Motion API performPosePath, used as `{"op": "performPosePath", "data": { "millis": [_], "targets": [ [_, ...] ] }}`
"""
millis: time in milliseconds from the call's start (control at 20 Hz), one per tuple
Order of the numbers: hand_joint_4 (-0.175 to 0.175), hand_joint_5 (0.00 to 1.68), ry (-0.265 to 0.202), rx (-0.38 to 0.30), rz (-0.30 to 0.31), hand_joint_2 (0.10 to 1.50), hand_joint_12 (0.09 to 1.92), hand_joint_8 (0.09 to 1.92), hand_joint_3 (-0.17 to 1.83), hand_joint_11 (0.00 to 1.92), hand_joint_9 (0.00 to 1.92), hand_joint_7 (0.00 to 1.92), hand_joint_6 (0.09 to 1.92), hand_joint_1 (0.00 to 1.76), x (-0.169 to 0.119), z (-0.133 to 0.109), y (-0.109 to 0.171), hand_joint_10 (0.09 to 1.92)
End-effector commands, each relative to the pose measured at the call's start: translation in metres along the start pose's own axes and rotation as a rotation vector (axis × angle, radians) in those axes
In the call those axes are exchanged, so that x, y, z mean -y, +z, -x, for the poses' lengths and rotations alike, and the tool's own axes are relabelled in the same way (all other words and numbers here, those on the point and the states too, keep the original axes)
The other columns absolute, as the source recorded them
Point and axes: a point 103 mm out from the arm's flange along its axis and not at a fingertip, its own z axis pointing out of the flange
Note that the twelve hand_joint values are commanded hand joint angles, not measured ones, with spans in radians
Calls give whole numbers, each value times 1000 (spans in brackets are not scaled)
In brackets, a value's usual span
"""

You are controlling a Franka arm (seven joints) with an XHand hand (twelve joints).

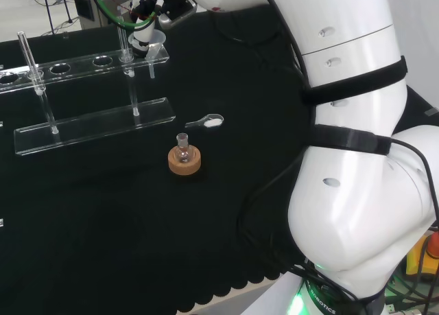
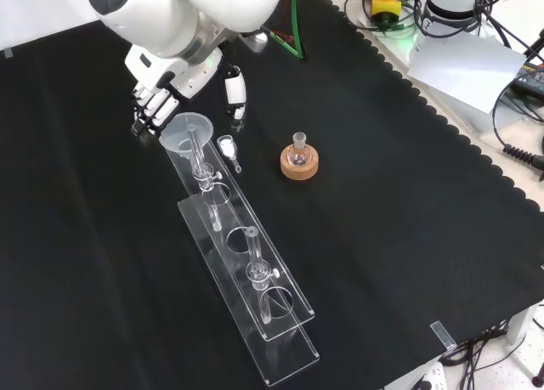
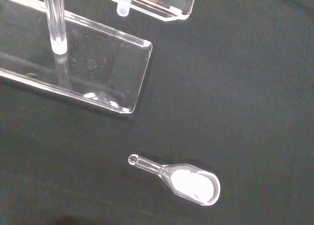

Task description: Pick up the funnel from the transparent funnel stand.

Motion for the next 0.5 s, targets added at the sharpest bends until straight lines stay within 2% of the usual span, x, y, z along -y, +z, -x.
{"op": "performPosePath", "data": {
  "millis": [50, 250, 500],
  "targets": [
    [-11, 0, -14, 1, -13, 661, 1531, 87, 408, 142, 0, 74, 87, 601, -6, 1, 2, 843],
    [-12, 0, -24, -23, -19, 648, 1514, 295, 437, 186, 5, 10, 87, 605, -11, 3, 5, 893],
    [-12, 0, -25, -18, -15, 646, 1486, 366, 444, 261, 38, 0, 87, 605, -14, 3, 7, 898]
  ]
}}
